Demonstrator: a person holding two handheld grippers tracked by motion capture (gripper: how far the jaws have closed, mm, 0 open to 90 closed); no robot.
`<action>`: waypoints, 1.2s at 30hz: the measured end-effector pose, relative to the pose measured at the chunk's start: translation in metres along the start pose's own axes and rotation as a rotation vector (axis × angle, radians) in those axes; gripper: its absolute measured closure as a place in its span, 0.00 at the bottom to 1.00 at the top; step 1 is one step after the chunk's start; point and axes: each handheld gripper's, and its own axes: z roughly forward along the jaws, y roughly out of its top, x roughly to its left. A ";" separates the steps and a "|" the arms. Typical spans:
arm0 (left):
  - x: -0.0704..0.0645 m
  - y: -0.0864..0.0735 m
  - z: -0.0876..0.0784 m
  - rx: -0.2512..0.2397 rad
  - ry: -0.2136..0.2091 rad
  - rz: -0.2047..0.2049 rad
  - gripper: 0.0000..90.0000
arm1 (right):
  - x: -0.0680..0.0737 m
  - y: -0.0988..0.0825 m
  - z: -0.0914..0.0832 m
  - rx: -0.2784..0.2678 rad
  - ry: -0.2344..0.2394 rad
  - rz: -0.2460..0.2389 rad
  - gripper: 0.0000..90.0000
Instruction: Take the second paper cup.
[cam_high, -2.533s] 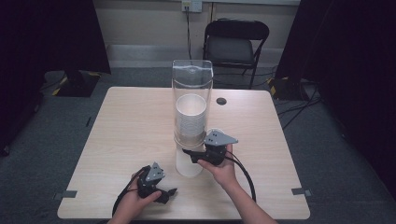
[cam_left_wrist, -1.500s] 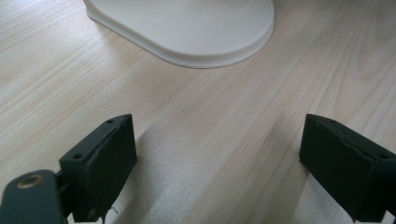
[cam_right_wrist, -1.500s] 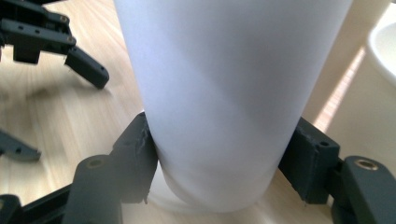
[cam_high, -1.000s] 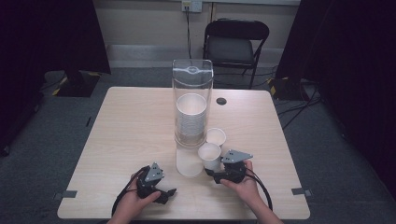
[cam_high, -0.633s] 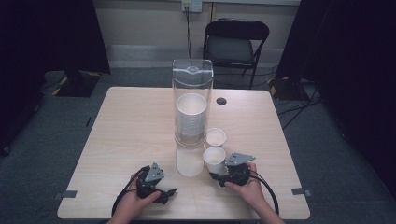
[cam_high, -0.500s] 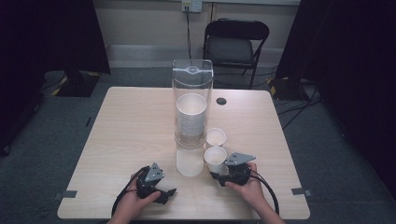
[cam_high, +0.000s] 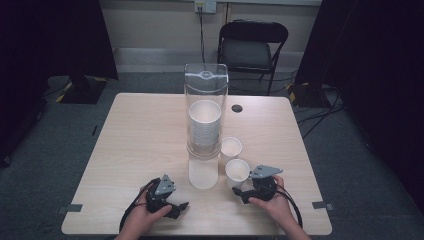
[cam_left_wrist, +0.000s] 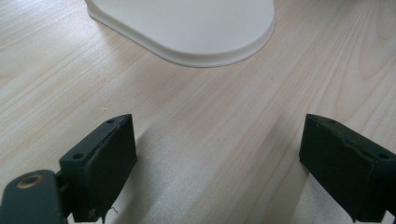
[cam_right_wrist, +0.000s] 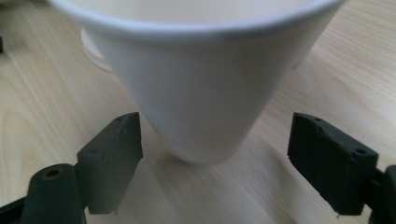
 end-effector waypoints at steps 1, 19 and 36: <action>0.000 0.000 0.000 0.000 0.000 0.000 0.12 | -0.001 -0.001 -0.004 -0.001 0.001 -0.004 0.19; 0.000 0.000 0.000 0.000 0.001 0.001 0.12 | -0.021 -0.016 -0.036 -0.016 -0.041 0.038 0.17; 0.000 0.000 0.000 0.000 0.001 0.000 0.12 | -0.044 -0.043 -0.051 0.069 -0.059 0.046 0.16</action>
